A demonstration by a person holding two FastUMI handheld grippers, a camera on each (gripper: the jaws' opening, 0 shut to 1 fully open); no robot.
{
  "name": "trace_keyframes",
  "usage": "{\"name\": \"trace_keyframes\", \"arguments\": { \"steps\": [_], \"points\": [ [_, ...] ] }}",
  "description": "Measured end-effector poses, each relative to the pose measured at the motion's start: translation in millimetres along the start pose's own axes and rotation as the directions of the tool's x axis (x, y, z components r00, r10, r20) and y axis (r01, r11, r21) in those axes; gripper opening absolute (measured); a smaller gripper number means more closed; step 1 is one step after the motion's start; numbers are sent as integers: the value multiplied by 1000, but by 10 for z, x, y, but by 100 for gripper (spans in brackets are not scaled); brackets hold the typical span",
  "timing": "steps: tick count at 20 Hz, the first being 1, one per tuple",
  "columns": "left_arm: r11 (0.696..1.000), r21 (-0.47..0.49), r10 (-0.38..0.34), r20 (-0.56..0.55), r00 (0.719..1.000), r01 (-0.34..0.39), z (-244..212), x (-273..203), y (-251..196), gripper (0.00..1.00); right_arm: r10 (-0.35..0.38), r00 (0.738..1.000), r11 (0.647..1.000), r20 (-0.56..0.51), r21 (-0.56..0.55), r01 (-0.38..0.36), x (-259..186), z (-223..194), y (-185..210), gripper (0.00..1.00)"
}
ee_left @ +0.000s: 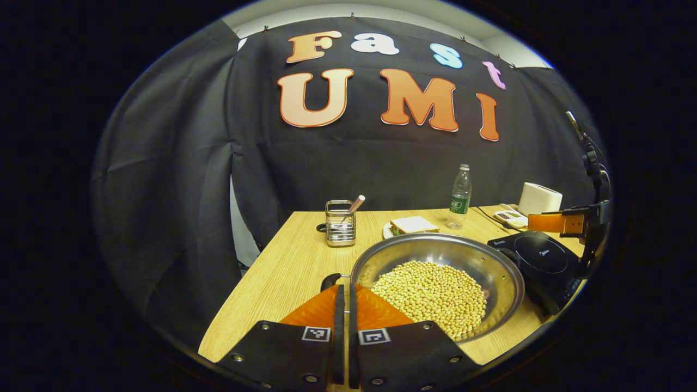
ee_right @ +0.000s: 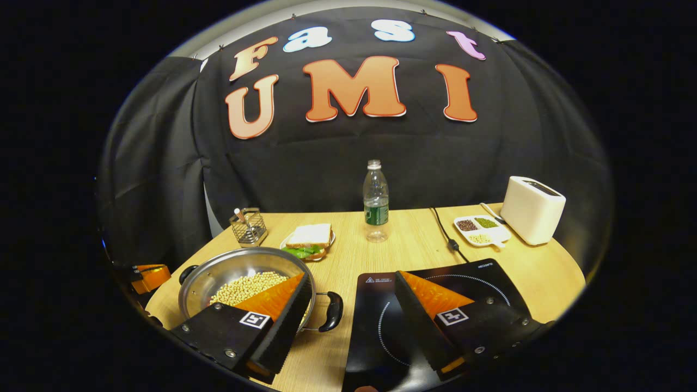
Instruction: First push the handle of the pot to place it horizontally, then grasp the pot with both hands and set it on the induction cooktop.
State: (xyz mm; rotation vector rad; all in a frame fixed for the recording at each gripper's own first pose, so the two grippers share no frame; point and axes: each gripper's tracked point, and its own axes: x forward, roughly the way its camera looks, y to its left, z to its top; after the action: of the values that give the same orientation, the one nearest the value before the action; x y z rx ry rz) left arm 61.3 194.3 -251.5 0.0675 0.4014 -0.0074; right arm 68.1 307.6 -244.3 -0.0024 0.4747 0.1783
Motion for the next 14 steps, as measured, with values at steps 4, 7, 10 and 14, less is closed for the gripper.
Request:
{"name": "trace_keyframes", "arguments": {
  "steps": [4,7,10,14],
  "points": [
    [999,-36,-40,-33,999,38,-68,182,-94,40,-20,999,1000,-50,-12,20,135,-167,69,95],
    [1000,-14,-23,-43,999,22,-83,298,-45,84,-32,997,999,-66,-21,31,206,-234,89,95],
    [1000,4,23,-72,997,-23,-182,425,110,84,-33,995,999,-93,-35,30,267,-323,147,95],
    [997,-80,-5,-128,992,-5,-403,545,114,84,-33,990,998,-136,-49,27,343,-465,212,96]
  ]
}}
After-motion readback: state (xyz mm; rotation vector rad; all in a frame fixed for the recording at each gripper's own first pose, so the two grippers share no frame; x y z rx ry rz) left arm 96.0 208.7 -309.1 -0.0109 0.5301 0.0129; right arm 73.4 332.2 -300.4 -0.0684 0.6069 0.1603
